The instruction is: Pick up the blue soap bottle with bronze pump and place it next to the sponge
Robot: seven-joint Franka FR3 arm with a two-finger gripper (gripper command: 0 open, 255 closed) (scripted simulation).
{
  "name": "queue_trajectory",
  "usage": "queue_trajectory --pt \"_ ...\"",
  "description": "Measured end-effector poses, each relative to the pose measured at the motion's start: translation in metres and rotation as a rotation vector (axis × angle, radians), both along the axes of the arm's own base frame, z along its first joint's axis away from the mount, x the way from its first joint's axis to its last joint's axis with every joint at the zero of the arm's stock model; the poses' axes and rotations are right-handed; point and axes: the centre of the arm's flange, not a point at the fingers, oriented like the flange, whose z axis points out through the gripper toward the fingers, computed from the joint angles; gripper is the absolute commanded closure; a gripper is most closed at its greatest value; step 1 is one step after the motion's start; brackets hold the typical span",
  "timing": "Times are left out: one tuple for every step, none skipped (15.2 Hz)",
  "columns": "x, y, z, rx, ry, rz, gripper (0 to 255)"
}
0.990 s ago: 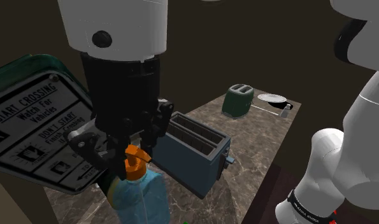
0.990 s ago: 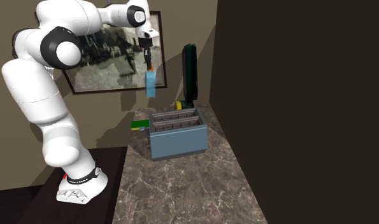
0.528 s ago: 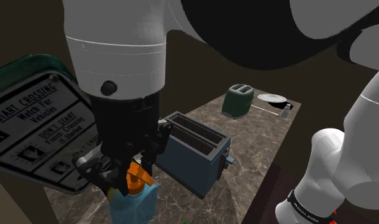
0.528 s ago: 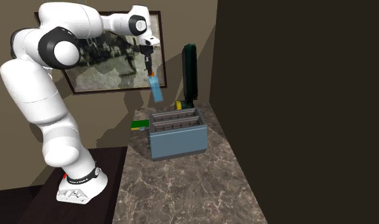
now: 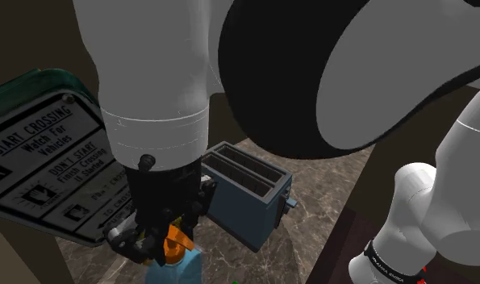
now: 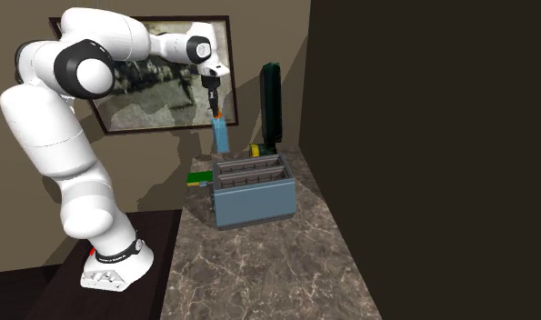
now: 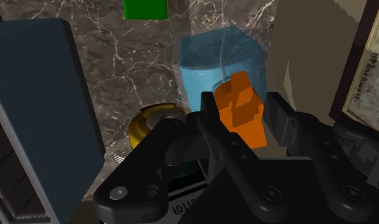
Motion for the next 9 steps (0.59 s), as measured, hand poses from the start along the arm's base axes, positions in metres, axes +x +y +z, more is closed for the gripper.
queue_trajectory --pt "-0.001 0.0 -0.005 0.0 0.0 0.0 255" --pt "0.0 -0.001 -0.01 0.0 0.0 0.0 255" --pt "0.0 0.0 -0.015 0.0 0.0 0.0 255" --pt "0.001 0.001 -0.02 0.0 0.0 0.0 255" --pt "0.001 0.0 -0.026 0.0 0.0 0.0 255" --pt "0.0 0.0 -0.031 0.0 0.0 0.0 255" --pt "0.0 0.0 -0.036 0.0 0.0 0.0 255" --pt "0.0 0.0 -0.042 0.0 0.0 0.0 255" --pt "0.0 0.0 -0.047 0.0 0.0 0.0 255"
